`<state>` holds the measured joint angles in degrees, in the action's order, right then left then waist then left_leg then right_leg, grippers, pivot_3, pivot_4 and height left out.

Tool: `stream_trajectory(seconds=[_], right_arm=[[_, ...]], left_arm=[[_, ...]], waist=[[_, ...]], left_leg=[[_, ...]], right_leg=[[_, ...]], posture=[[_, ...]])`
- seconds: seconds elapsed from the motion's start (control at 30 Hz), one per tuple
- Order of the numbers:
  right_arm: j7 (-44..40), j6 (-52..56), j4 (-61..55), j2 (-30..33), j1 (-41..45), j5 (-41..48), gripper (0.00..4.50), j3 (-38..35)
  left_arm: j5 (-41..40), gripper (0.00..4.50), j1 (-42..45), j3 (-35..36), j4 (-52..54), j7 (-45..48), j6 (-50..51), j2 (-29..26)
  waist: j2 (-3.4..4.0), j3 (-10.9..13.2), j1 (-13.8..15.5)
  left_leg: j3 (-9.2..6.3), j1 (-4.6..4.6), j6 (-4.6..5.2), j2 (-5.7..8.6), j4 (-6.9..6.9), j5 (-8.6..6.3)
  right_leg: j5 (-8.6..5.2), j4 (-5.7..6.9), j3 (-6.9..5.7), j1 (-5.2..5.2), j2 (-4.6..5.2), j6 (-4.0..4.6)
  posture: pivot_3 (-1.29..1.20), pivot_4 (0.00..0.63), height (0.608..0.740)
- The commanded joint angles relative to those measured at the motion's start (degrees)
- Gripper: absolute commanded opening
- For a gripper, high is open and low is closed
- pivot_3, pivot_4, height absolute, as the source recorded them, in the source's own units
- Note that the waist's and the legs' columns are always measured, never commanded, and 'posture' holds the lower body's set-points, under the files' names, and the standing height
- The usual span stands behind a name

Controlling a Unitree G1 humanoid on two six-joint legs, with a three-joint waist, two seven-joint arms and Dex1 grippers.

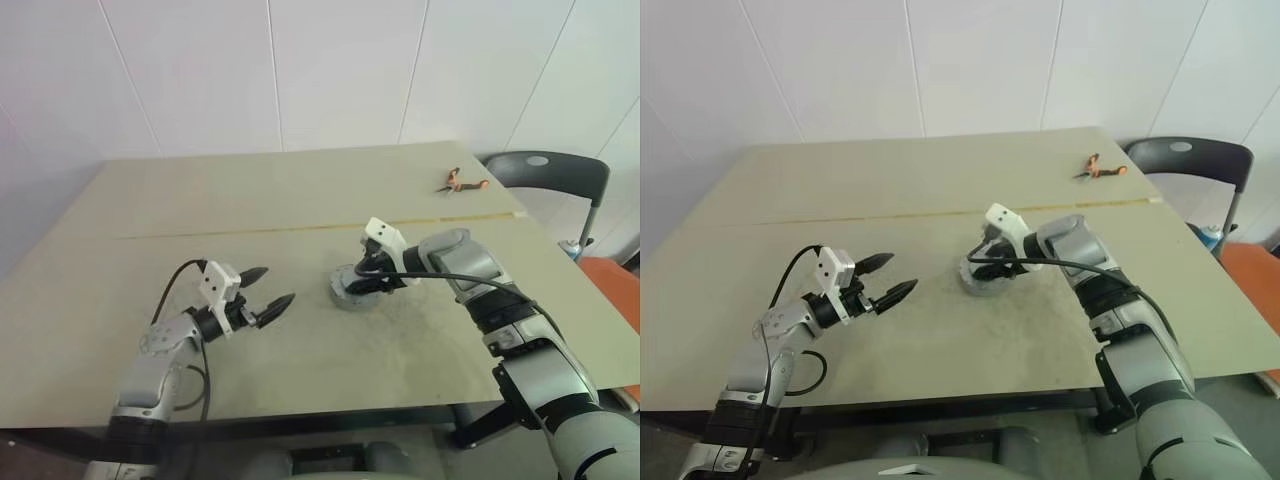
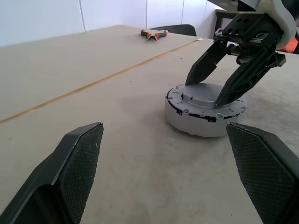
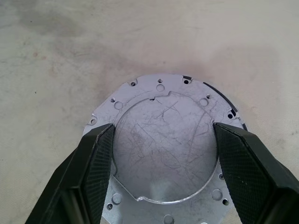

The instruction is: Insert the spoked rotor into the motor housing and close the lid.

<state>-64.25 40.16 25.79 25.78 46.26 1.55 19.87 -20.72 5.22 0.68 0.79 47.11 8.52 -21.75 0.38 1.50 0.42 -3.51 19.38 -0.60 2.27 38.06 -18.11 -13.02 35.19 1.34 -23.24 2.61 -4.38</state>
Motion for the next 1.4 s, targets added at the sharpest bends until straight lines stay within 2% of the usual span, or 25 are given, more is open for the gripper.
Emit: stream_trajectory(seconds=[0.03,0.13,0.3,0.97,1.23,1.4], right_arm=[[0.6,-1.0,0.5,-0.2,1.0,1.1,3.03,-1.9],[-2.6,-0.8,-2.3,0.1,0.8,3.9,3.03,-2.9],[-2.8,-2.1,-2.6,0.0,1.2,4.9,3.03,-4.0],[1.8,-10.4,0.9,1.8,0.0,-2.9,3.03,0.5],[3.0,-10.9,1.3,1.7,-0.3,-3.6,3.03,0.3],[3.8,-7.3,0.1,2.2,-1.6,-5.1,3.03,2.1]], left_arm=[[-0.1,4.50,0.4,0.0,0.1,0.1,-0.9,0.2],[0.1,4.50,0.4,-0.2,-0.6,0.3,-1.2,0.3],[0.1,4.50,0.3,-0.2,-0.7,0.5,-1.2,0.2],[-0.4,4.50,-0.4,-0.1,0.5,0.2,-0.1,0.0],[-0.5,4.50,-0.5,-0.1,0.7,0.2,0.1,0.1],[-0.4,4.50,-0.6,0.0,0.0,0.4,-0.5,0.2]], waist=[[0.00,0.0,-0.1],[0.02,0.2,-0.1],[0.07,0.4,-0.2],[0.08,0.7,0.1],[0.07,0.7,0.1],[0.05,0.7,0.1]], left_leg=[[0.00,0.00,0.00,0.00,0.01,0.00],[0.00,0.01,0.00,0.00,0.04,0.00],[0.00,0.14,0.00,-0.02,-0.09,0.00],[0.02,0.15,-0.01,0.00,-0.07,0.00],[0.02,0.08,-0.01,0.00,0.00,0.00],[0.02,0.02,-0.01,0.00,0.01,0.01]], right_leg=[[0.00,0.00,0.00,0.01,0.00,0.00],[0.00,0.02,0.00,-0.01,0.00,0.01],[0.12,0.02,0.02,-0.22,-0.01,-0.19],[0.04,0.00,0.04,-0.20,0.03,-0.04],[0.02,0.02,0.04,-0.11,0.02,0.00],[0.02,0.03,0.04,-0.06,0.02,0.00]], posture=[[0.00,0.000,0.740],[0.00,0.000,0.740],[0.00,0.000,0.740],[0.00,0.000,0.740],[0.00,0.000,0.740],[0.00,0.000,0.740]])
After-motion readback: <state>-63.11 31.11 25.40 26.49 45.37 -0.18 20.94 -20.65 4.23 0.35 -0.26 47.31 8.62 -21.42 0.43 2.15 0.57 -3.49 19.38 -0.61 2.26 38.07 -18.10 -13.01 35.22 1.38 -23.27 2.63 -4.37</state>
